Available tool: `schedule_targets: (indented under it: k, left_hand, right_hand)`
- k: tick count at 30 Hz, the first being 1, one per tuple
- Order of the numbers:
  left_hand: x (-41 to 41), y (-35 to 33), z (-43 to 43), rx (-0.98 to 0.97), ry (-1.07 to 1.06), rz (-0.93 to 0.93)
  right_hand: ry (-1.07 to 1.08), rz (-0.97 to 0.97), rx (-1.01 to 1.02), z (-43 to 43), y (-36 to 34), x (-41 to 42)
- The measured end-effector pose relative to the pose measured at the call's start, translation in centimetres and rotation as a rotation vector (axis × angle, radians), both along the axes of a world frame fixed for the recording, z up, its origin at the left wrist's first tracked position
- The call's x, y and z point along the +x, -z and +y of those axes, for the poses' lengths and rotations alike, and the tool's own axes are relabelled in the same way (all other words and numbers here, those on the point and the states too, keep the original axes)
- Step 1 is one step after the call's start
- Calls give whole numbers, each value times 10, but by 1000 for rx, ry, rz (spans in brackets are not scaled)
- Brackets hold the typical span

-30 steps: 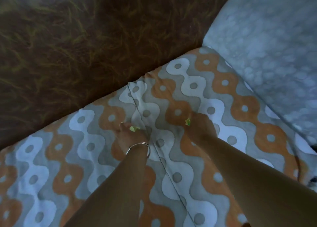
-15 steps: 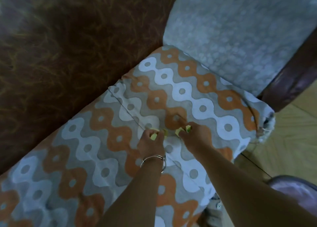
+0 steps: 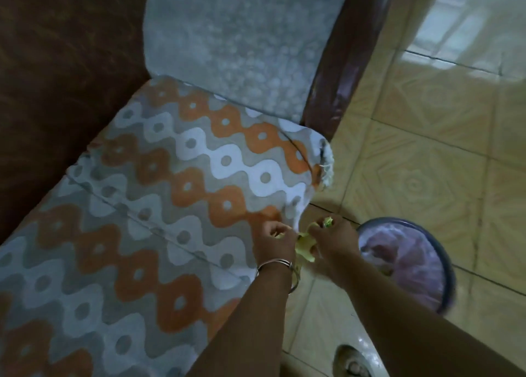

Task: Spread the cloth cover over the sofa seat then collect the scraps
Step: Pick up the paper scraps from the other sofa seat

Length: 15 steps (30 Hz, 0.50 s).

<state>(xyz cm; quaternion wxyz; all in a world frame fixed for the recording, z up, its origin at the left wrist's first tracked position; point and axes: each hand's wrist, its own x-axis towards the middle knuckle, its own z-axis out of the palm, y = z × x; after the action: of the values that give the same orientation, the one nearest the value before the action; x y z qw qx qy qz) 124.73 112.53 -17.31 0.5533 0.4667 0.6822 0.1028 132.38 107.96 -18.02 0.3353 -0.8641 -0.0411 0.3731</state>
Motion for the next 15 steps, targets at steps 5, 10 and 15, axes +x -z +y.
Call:
schedule_targets:
  k: [5,10,15]
  left_hand:
    - [63,15,-67,-140,62,0]
    - [115,37,-125,-235,62,39]
    - [149,63,-155,-278,55,41]
  right_hand:
    - [112,-20,-94,-78,14,65]
    - [227,16,-96,-138,31,112]
    - [303,143,-18,-169,46,141]
